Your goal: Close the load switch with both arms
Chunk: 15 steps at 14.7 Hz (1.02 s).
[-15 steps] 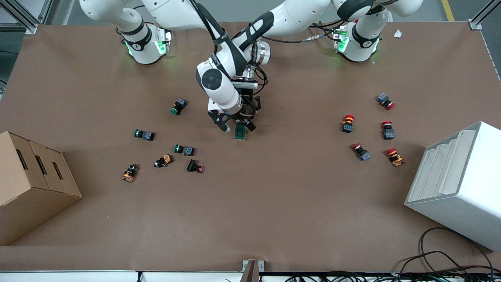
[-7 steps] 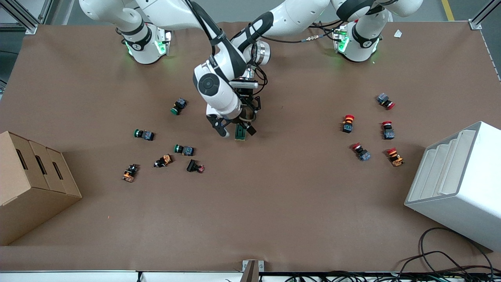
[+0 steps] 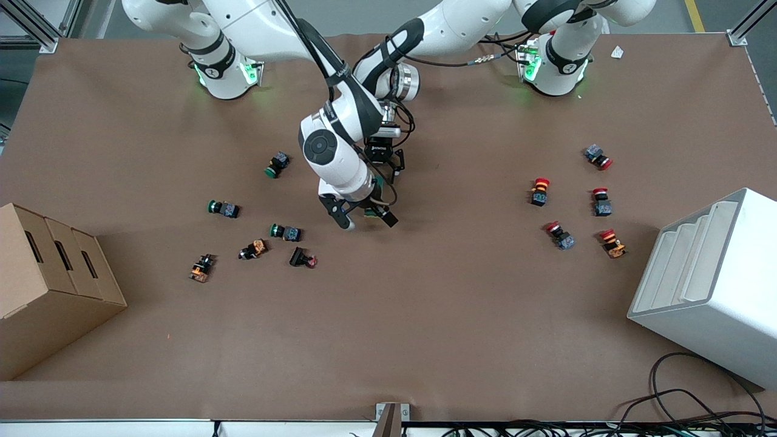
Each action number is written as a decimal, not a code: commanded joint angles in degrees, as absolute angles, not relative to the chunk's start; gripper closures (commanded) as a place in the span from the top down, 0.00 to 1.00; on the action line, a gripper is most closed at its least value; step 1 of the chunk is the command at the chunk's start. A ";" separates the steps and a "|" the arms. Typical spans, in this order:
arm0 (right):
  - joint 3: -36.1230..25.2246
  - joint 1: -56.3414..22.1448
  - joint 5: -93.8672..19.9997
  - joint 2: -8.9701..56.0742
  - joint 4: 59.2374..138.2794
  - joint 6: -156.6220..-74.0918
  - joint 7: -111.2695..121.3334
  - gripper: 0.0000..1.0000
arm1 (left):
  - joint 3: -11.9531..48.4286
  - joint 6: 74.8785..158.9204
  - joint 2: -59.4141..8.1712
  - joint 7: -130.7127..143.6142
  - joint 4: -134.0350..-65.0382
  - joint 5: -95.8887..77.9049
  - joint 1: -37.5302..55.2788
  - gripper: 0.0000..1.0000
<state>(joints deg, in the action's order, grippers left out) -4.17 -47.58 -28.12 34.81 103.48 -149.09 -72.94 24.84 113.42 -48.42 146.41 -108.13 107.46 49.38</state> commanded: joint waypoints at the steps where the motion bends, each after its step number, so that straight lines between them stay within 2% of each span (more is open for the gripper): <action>1: -4.04 -46.33 -28.21 36.38 101.08 -149.15 -70.76 1.00 | 23.55 114.52 -52.65 148.36 -107.40 107.75 48.69 0.99; 7: -4.13 -45.44 -27.77 38.93 100.28 -149.68 -65.84 1.00 | 23.20 114.43 -52.30 148.27 -107.58 107.75 48.60 0.99; 11: -5.09 -42.55 -26.46 37.89 100.81 -147.76 -59.79 1.00 | 23.20 114.43 -51.60 147.75 -107.75 107.67 48.34 0.99; 13: -7.98 -41.05 -25.49 33.69 100.90 -137.96 -53.12 1.00 | 23.38 114.26 -50.80 147.74 -107.93 107.49 48.25 0.99; 15: -13.68 -40.87 -25.22 29.82 100.90 -128.54 -43.73 1.00 | 23.47 113.91 -49.32 147.57 -107.93 106.79 48.08 0.99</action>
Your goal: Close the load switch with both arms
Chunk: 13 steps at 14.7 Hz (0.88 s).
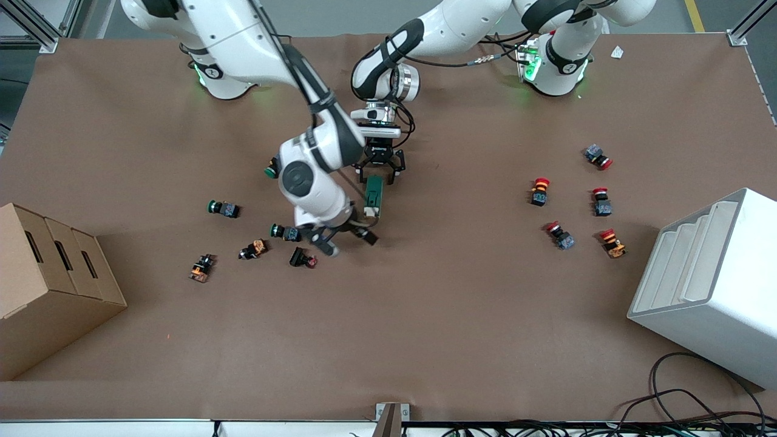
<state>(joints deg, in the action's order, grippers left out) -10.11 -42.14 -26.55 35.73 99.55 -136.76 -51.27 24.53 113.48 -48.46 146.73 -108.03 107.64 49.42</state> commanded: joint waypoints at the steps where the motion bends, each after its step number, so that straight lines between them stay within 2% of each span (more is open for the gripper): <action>1: -17.19 -40.52 -25.22 28.05 100.90 -123.28 -37.68 1.00 | 23.64 113.91 -48.26 147.48 -107.93 106.61 47.90 0.99; 5: -30.90 -40.43 -23.57 23.56 100.55 -111.91 -15.96 1.00 | 23.91 113.91 -42.91 141.97 -107.40 96.98 47.81 0.99; 8: -37.08 -40.08 -14.80 20.40 99.94 -109.69 -5.64 1.00 | 24.60 113.99 -39.12 134.41 -105.48 86.35 47.90 0.99; 9: -37.35 -38.77 -12.16 19.43 99.06 -108.64 -5.10 1.00 | 25.13 113.91 -38.24 131.95 -104.25 83.00 47.81 0.99; 11: -35.78 -33.60 -9.41 18.72 93.73 -101.38 -4.92 1.00 | 25.14 113.91 -35.70 126.24 -101.96 75.63 47.81 0.99; 13: -29.92 -26.32 -8.36 18.63 88.53 -94.69 -4.92 1.00 | 24.96 113.91 -31.84 116.42 -100.11 66.05 46.68 0.99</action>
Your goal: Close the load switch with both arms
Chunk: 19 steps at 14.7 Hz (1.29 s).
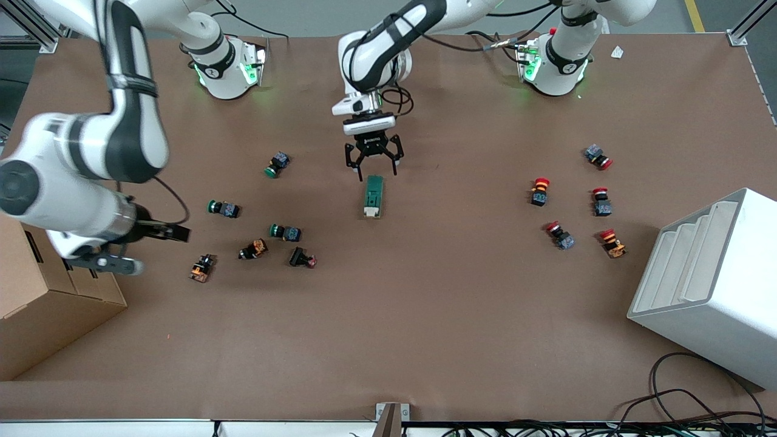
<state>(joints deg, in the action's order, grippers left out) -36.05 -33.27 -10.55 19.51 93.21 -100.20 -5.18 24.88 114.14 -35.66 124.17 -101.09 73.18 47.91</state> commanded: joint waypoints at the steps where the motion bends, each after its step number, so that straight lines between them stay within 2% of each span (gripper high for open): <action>1: -26.75 -23.06 -7.22 18.28 86.85 -92.66 -4.92 1.00 | 24.87 113.91 -29.82 111.32 -99.85 62.35 45.10 0.99; 5: -23.13 -17.60 -4.39 15.30 86.57 -91.41 -0.02 1.00 | 24.96 113.82 -22.25 92.86 -96.96 48.29 36.23 1.00; 6: -19.20 -13.58 -4.31 14.42 86.66 -91.41 1.04 1.00 | 24.96 113.73 -20.84 87.94 -95.55 43.73 33.34 1.00; 8: -7.61 -2.77 -3.52 12.40 87.19 -91.32 0.79 1.00 | 25.05 110.24 -18.38 78.54 -92.74 37.73 27.98 1.00; 10: -0.82 3.06 -0.98 11.17 87.27 -90.62 0.35 1.00 | 25.05 105.40 -17.41 67.90 -88.62 31.76 22.88 1.00; 12: -0.09 3.60 -0.26 9.68 88.06 -90.00 0.35 1.00 | 25.14 101.09 -16.09 58.84 -85.88 27.70 17.87 1.00; 19: -0.18 2.81 -0.18 9.67 86.31 -89.74 0.26 1.00 | 24.87 100.20 -9.32 33.00 -85.61 11.62 -2.17 1.00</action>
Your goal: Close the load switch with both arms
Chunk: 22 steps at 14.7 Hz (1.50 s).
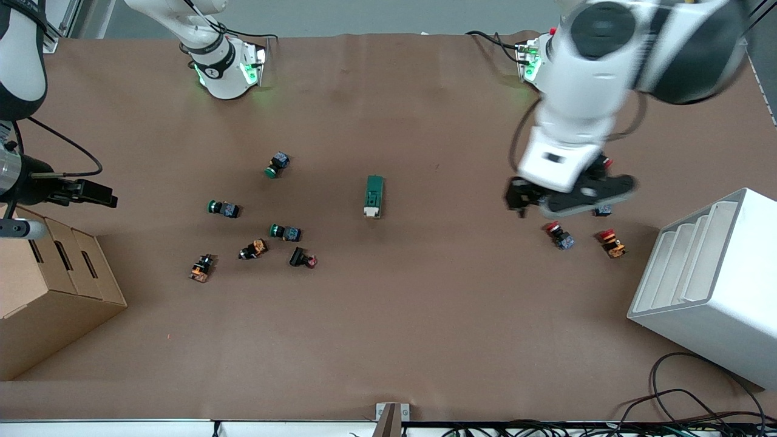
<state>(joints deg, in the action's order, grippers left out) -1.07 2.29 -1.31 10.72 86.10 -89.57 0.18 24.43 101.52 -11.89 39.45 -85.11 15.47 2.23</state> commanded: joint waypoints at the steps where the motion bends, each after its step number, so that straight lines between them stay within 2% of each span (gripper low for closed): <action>1: -0.09 2.73 -0.26 9.67 86.13 -89.74 0.18 1.00 | 24.00 99.24 -7.84 28.78 -85.78 9.43 -3.68 1.00; 6: -0.44 3.60 -0.53 10.46 82.10 -88.95 0.88 1.00 | 13.20 98.26 0.86 12.33 -92.35 2.03 -3.43 1.00; 9: -0.44 3.34 0.44 10.37 81.12 -86.75 0.70 1.00 | 12.66 95.63 4.57 10.28 -95.80 1.85 -3.25 1.00; 13: -0.35 3.08 -1.23 10.37 81.39 -83.86 0.09 1.00 | 3.35 94.83 7.55 6.87 -99.22 1.85 5.26 1.00; 18: -0.35 2.64 -1.14 9.85 81.47 -80.95 -5.80 1.00 | 3.17 94.57 7.21 3.26 -98.97 -1.65 4.49 1.00; 22: -0.62 0.53 -1.14 8.00 81.91 -81.56 -5.10 1.00 | 2.90 93.35 5.80 3.08 -95.89 -1.76 4.39 1.00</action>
